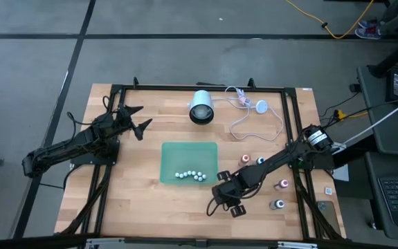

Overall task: Pick & Place food coloring
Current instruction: Put the small black food coloring bottle into the bin

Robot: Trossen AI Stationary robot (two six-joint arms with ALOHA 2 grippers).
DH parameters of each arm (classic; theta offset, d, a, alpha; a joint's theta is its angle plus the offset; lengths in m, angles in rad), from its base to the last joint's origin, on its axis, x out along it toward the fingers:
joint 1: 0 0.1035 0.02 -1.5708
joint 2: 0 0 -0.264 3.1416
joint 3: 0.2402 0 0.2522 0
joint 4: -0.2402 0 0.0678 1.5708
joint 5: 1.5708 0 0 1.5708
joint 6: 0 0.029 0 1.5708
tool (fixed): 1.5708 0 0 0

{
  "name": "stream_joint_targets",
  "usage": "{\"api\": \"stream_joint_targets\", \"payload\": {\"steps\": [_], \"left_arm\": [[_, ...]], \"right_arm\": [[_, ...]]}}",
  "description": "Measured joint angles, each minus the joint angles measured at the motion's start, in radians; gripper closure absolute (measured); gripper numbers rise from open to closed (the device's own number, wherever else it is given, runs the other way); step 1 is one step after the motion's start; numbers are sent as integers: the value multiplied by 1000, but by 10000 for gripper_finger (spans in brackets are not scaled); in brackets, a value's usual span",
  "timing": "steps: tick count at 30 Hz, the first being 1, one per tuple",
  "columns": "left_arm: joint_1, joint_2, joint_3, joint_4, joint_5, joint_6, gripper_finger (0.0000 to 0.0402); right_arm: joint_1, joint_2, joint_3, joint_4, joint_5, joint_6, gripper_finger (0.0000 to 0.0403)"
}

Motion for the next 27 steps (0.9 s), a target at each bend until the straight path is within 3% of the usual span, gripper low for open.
{"api": "stream_joint_targets", "payload": {"steps": [12,20,27], "left_arm": [[0,0,0,0,0,0,41],[0,0,0,0,0,0,41],[0,0,0,0,0,0,41]], "right_arm": [[1,15,1,4,-9,20,276],[1,13,1,3,-21,16,348],[-5,15,55,-92,-19,0,340]]}}
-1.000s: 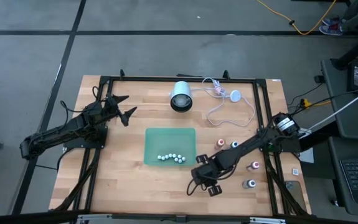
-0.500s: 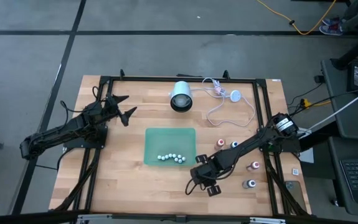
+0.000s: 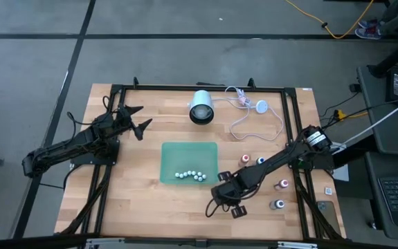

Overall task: Pick & Place food coloring
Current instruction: Put the small black food coloring bottle into the bin

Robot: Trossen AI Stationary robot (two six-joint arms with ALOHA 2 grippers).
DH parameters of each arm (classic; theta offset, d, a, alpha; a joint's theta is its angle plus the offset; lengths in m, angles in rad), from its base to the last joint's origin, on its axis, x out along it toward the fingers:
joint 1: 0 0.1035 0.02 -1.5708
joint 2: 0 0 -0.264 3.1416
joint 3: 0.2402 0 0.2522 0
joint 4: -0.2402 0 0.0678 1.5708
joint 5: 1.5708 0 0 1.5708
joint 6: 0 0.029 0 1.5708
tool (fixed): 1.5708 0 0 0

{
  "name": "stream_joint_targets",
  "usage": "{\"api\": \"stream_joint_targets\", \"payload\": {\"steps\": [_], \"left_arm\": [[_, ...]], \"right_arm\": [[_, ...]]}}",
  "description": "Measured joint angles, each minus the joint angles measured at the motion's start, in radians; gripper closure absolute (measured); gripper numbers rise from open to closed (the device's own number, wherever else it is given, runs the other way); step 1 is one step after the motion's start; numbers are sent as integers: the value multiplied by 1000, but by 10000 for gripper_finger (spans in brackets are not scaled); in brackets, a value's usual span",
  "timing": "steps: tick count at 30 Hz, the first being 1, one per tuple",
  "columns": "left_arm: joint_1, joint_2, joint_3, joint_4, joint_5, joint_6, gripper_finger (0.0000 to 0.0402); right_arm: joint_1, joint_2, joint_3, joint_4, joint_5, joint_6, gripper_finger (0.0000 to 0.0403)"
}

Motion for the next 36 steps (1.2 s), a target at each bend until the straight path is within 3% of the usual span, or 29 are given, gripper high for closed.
{"api": "stream_joint_targets", "payload": {"steps": [11,17,27,36], "left_arm": [[0,0,0,0,0,0,41],[0,0,0,0,0,0,41],[0,0,0,0,0,0,41],[0,0,0,0,0,0,41]], "right_arm": [[-48,0,237,-207,21,-63,342],[-105,0,332,-232,59,-93,343],[-254,69,356,-221,110,-93,337],[-307,152,355,-176,109,-84,335]]}}
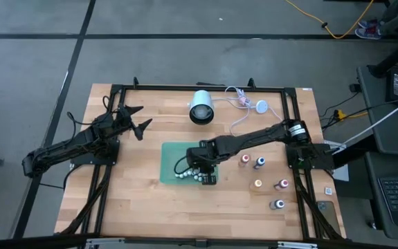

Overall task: Pick & Place food coloring
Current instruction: Put the small black food coloring bottle into the bin, then put the large orange food coloring bottle into the bin

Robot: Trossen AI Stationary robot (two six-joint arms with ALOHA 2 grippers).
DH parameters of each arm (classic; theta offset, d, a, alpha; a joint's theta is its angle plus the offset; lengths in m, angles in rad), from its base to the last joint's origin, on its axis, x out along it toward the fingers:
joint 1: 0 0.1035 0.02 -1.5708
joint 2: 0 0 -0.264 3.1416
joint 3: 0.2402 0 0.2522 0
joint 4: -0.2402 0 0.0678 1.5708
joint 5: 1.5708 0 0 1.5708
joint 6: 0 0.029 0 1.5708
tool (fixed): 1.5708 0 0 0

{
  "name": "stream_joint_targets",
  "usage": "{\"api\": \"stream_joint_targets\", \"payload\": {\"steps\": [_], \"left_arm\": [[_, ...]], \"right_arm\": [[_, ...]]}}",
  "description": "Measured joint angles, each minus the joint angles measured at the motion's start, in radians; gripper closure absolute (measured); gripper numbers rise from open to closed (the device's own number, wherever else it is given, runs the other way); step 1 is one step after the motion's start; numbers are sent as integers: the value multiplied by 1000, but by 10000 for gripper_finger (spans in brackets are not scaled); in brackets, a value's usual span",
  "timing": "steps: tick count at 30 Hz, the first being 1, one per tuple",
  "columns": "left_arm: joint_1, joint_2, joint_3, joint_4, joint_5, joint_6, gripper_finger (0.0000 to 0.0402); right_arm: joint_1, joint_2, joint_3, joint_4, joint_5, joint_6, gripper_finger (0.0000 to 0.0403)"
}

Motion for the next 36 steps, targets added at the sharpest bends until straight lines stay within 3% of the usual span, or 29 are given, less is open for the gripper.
{"api": "stream_joint_targets", "payload": {"steps": [20,31,36], "left_arm": [[0,0,0,0,0,0,41],[0,0,0,0,0,0,41],[0,0,0,0,0,0,41]], "right_arm": [[-12,74,0,6,-10,58,327],[-11,71,0,-1,-18,80,247],[-13,43,0,-22,-8,81,233]]}}
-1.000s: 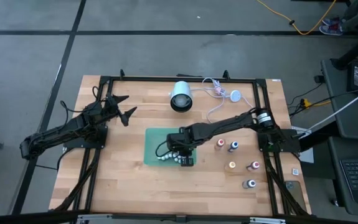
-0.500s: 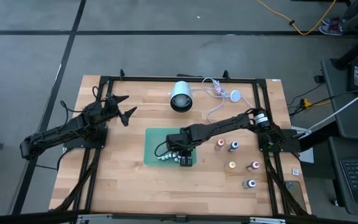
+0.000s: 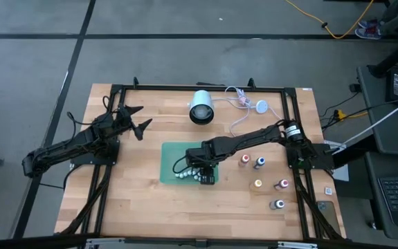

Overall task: Pick & Place food coloring
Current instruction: Put the large orange food coloring bottle into the bin

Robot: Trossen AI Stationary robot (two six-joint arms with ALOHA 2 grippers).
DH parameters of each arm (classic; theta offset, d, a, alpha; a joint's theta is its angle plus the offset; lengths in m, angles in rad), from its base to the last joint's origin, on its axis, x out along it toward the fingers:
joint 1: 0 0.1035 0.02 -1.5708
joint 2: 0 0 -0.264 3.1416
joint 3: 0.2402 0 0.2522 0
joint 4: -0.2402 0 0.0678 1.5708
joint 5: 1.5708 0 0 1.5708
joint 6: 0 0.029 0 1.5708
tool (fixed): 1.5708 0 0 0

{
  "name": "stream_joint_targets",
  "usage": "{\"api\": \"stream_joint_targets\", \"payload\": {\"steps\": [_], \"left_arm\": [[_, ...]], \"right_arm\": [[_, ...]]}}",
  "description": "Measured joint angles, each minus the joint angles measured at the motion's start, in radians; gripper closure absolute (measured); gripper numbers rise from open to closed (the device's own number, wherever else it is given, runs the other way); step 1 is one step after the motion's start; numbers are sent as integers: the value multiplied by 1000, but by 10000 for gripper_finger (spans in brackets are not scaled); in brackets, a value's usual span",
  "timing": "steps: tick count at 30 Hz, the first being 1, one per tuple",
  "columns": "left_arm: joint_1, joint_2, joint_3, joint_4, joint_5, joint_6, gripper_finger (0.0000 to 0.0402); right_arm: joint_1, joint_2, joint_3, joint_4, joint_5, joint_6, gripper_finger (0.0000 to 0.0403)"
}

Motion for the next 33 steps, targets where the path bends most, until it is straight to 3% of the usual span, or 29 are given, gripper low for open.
{"api": "stream_joint_targets", "payload": {"steps": [10,21,29,33], "left_arm": [[0,0,0,0,0,0,41],[0,0,0,0,0,0,41],[0,0,0,0,0,0,41],[0,0,0,0,0,0,41]], "right_arm": [[-3,-103,6,-67,5,87,228],[-3,-245,5,-201,-2,243,167],[-7,-325,-20,-377,32,507,180],[-8,-354,-21,-414,68,528,191]]}}
